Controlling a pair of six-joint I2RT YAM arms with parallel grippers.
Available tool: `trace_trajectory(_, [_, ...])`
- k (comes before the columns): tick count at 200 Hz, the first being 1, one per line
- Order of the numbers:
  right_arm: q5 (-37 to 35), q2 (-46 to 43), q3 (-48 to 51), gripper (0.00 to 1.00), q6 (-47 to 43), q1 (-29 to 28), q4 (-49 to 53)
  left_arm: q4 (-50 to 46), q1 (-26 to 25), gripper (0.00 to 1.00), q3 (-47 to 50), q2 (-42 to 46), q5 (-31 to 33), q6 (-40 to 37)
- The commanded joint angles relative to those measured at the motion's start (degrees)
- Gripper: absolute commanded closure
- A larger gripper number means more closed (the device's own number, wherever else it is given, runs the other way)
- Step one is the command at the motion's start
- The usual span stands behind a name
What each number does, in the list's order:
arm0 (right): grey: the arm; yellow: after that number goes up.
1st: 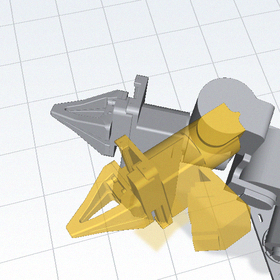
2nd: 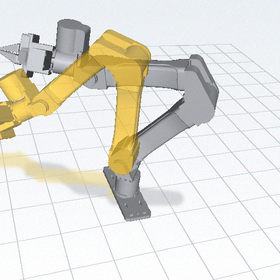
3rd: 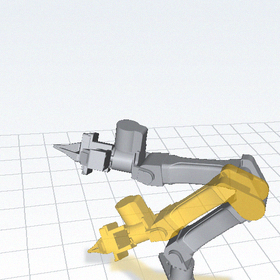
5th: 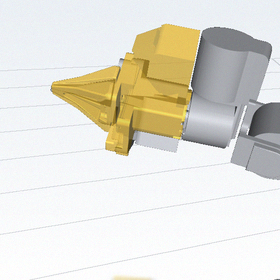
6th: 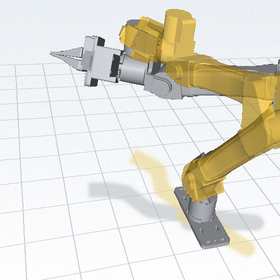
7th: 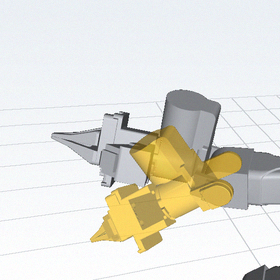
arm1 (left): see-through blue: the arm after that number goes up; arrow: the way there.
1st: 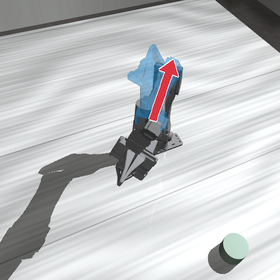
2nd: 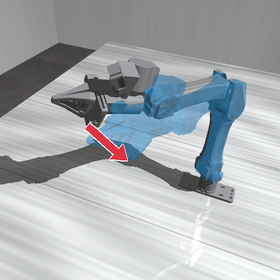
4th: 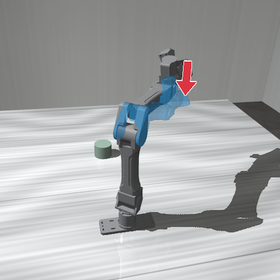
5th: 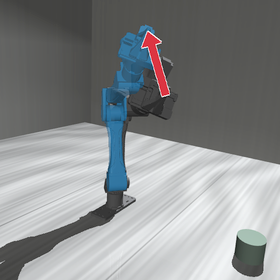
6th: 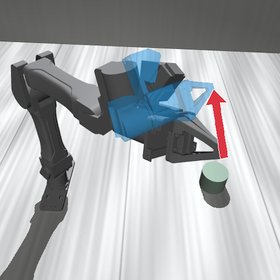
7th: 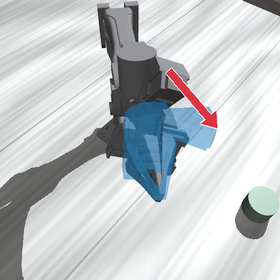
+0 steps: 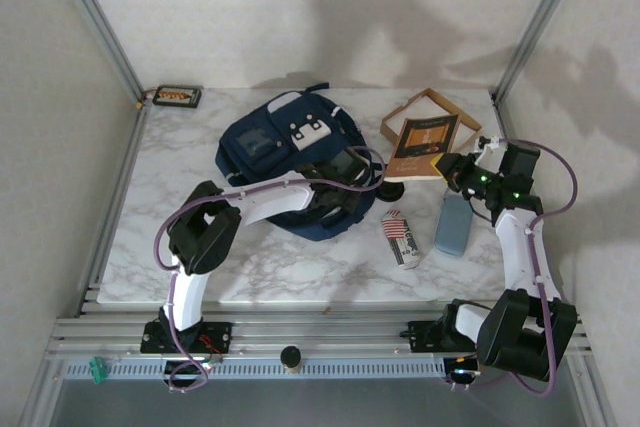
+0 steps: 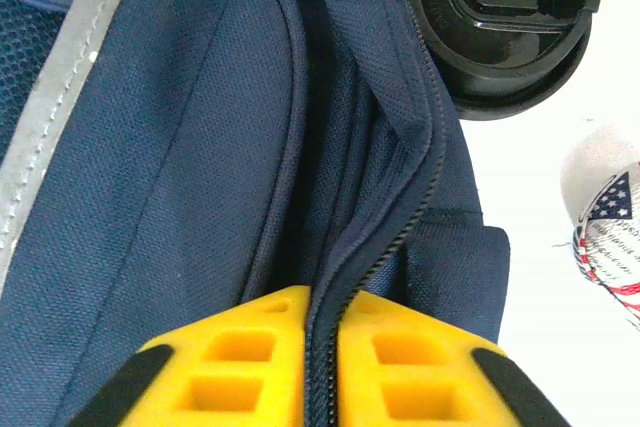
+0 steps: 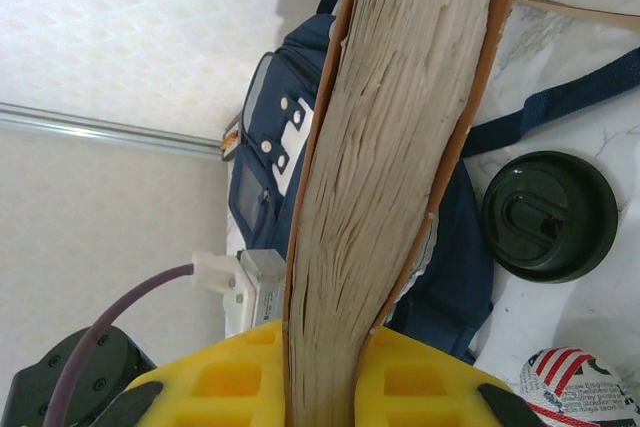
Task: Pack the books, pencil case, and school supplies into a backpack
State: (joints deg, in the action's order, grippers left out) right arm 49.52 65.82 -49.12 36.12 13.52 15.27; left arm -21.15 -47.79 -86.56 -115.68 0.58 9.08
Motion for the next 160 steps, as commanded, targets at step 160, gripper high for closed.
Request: trace_trajectory(160, [5.78,15.83,5.65,1.00,12.88,-33.04,-35.88,-13.82,1.82,1.00,-22.77,14.95,10.77,3.83])
